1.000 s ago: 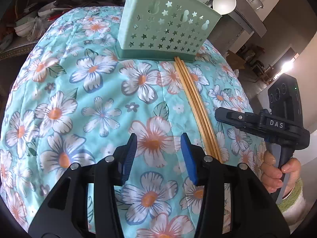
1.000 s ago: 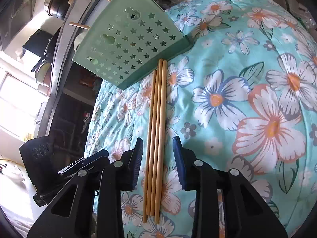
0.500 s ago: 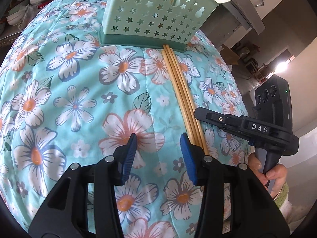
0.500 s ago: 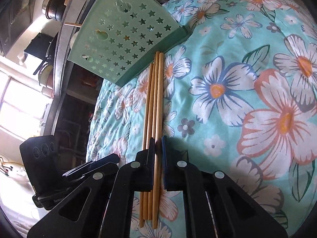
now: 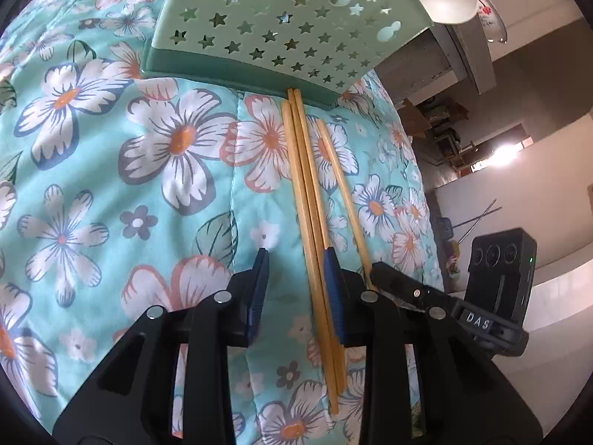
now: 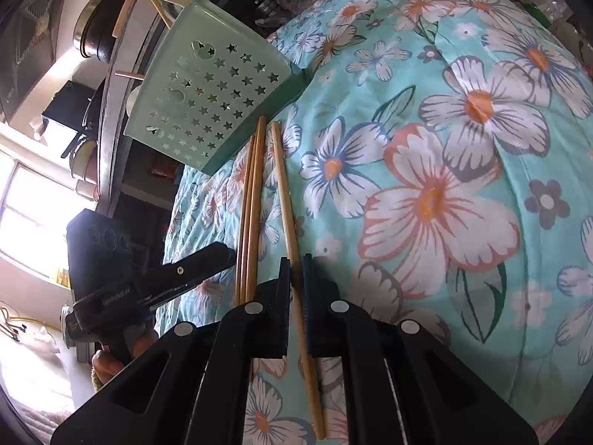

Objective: Organize utensils
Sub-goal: 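Move both tools back down to the remaining bamboo chopsticks, then grasp one chopstick with the left tool while the right tool grasps another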

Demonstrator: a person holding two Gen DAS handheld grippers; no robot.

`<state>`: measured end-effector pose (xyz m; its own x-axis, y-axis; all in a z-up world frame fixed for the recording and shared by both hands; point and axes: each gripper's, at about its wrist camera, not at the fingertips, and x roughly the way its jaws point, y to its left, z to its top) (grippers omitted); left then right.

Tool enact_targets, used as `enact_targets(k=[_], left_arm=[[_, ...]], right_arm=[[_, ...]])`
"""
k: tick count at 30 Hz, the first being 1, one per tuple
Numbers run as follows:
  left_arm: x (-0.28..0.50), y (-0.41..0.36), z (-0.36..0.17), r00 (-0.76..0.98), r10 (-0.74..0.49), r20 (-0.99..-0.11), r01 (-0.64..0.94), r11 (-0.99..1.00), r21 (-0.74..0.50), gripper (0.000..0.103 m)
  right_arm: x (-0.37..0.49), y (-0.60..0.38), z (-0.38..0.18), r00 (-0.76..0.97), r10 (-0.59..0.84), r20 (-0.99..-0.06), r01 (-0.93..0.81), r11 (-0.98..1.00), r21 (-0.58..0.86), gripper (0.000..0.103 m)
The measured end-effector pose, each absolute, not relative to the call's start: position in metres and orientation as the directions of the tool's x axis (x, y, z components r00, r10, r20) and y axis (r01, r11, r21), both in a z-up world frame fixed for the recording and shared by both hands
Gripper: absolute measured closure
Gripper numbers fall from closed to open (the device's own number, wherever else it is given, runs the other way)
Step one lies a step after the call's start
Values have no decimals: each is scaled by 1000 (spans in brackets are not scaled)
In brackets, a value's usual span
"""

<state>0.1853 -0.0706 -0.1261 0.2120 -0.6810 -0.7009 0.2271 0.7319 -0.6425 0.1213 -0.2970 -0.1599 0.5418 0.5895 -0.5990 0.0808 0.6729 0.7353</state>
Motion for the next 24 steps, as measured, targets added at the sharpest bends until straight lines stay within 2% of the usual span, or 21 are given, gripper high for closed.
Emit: enact_targets(k=[4,15,24], left_arm=[[199,-72,-137,187,-717,-672,171,697,-697,85],[203,-69,-154,162,-803,-573,88,591,-802,97],[198,-56,-152,183,-809,-558,75,578,-813,98]], right_arm=[[118,-300,-163,542,595,-594,85,664,742,96],[123,-298,-166,535,601,-594,87,660,746,96],[124,-298,-167,533,599,-597,85,664,742,96]])
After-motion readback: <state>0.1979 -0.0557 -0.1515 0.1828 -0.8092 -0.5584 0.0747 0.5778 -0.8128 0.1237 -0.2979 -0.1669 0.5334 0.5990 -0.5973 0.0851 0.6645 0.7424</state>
